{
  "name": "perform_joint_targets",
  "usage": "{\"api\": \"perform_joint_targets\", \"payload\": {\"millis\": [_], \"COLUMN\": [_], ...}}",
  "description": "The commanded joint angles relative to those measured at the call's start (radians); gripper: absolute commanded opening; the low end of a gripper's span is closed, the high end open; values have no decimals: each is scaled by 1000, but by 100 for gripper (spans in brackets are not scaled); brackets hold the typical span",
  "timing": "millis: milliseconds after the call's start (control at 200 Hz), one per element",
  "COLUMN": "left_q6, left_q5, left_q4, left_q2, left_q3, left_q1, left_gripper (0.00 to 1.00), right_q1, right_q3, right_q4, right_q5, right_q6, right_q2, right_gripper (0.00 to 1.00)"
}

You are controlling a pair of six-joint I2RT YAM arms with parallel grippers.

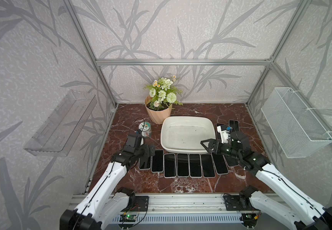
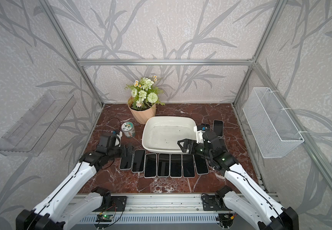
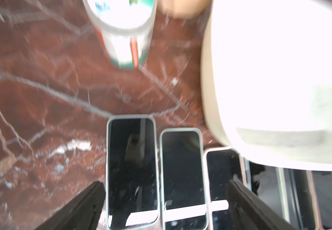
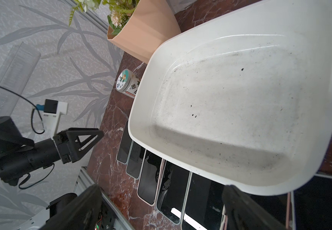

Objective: Take the phone out of the storage box
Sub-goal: Place the phone at the center of the board, then reset both arms

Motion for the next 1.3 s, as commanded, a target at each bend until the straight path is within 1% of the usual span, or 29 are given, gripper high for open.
{"api": "perform_joint_targets", "payload": {"millis": [0,80,150,410,575,670,770,865,975,1160,1295], "left_q6": [-43,-81,-87,-36,-34,-4,42,70,104,152,179], "left_q5": [6,-3,0,-6,-56,-88,-144,-220,-279,-322,-339], "left_q4": [103,138,148,144,169,164,157,149,154,165,192], "left_q2": [-128,-204,-233,-220,-250,-267,-281,-295,-295,-273,-266], "left_q3": [-45,-62,-60,-25,-47,-47,-49,-41,-29,-14,-37], "left_q1": [5,5,5,5,5,5,5,5,5,5,6], "left_gripper": [100,100,100,100,100,100,100,100,100,100,100], "right_q1": [-3,-6,-14,-68,-139,-171,-204,-235,-299,-446,-472], "right_q3": [-17,-16,-8,46,94,103,86,69,63,65,-14], "right_q4": [32,33,30,43,42,55,129,218,300,370,492], "right_q5": [30,52,68,131,137,188,226,265,304,302,311], "right_q6": [-37,-67,-90,-159,-191,-216,-261,-322,-351,-348,-421], "right_q2": [-15,-15,-11,14,52,57,47,39,49,151,228], "right_gripper": [99,99,99,99,99,99,99,99,99,99,99]}}
